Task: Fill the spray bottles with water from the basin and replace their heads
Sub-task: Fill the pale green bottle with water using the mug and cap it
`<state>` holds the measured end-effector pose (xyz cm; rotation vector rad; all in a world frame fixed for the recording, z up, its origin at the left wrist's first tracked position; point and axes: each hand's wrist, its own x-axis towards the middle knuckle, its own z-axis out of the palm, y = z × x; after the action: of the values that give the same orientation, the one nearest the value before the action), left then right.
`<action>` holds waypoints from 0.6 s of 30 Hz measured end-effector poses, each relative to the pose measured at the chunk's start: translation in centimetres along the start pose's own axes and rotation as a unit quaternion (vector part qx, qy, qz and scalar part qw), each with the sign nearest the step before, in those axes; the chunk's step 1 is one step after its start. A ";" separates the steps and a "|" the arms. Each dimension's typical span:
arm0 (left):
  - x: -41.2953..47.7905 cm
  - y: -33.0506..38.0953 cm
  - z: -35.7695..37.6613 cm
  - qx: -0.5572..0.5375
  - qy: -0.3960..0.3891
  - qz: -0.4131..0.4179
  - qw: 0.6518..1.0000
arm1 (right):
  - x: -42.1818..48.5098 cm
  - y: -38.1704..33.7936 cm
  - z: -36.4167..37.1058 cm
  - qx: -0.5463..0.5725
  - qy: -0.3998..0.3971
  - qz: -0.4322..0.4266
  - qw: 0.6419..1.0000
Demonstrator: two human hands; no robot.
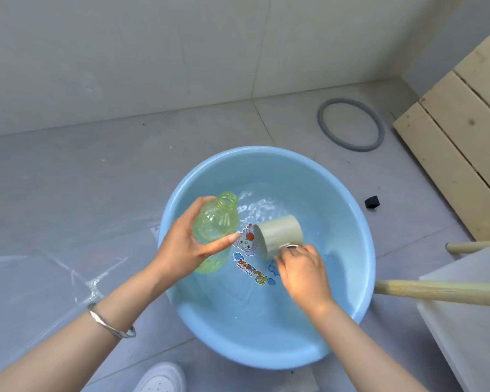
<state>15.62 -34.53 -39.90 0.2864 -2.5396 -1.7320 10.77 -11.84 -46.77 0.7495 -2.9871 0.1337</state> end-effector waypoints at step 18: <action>0.6 0.5 -0.8 0.020 0.043 0.006 0.999 | -4.6 -2.7 -0.9 0.222 -0.173 -0.143 0.949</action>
<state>15.06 -35.20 -39.13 0.3390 -2.5126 -1.6294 16.14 -11.97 -46.05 1.3739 -3.1510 0.7506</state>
